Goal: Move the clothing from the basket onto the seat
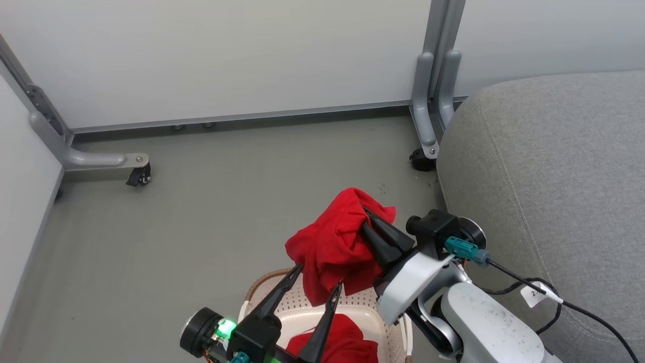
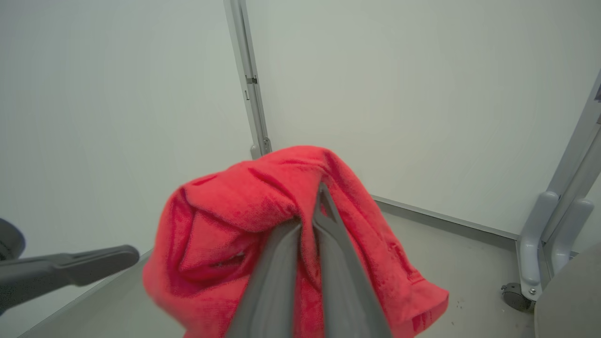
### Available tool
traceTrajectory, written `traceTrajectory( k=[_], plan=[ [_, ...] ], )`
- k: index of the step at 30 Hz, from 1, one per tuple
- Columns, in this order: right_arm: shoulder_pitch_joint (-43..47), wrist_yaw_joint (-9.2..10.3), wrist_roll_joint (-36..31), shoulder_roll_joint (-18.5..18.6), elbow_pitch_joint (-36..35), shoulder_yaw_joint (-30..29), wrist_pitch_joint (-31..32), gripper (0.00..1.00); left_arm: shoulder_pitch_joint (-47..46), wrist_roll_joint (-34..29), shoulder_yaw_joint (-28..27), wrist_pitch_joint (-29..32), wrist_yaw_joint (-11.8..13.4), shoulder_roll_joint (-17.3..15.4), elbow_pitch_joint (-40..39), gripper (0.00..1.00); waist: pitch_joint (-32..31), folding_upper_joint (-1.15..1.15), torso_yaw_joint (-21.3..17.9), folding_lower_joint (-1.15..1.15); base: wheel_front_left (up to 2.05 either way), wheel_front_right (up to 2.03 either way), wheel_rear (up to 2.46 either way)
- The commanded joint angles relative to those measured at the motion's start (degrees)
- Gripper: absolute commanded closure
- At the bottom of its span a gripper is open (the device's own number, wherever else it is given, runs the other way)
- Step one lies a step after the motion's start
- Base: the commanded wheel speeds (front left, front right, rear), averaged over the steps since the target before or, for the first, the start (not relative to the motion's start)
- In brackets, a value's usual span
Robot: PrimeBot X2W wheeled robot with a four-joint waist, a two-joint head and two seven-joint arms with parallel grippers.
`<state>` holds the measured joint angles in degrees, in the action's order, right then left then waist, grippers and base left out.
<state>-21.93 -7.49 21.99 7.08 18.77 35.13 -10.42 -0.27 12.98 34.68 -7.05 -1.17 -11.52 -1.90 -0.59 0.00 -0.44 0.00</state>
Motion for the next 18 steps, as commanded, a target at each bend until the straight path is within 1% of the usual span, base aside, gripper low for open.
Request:
traceTrajectory(
  k=[1, 7, 18],
  plan=[
    [0.67, 0.0, -0.35, 0.22, 0.12, -0.3, -0.04, 1.0, 0.66, -0.13, -0.02, 0.2, 0.2, -0.06, -0.17, 0.0, 0.22, 0.0, -0.43, 0.0, 0.0, 0.0, 0.0],
    [-0.19, 0.0, -1.01, 0.64, -0.67, -1.05, 0.39, 1.0, 0.14, 0.05, 0.16, 0.42, 0.25, -0.41, -0.25, 0.0, 1.95, 0.0, -3.69, 0.0, 0.0, 0.0, 0.0],
    [-2.0, 0.0, -2.61, 1.84, -2.43, -4.01, -0.23, 1.0, -3.59, -1.09, 0.05, 1.07, -0.2, -1.82, 0.02, 0.0, 8.23, 0.0, -14.14, 0.0, 0.0, 0.0, 0.0]
  ],
)
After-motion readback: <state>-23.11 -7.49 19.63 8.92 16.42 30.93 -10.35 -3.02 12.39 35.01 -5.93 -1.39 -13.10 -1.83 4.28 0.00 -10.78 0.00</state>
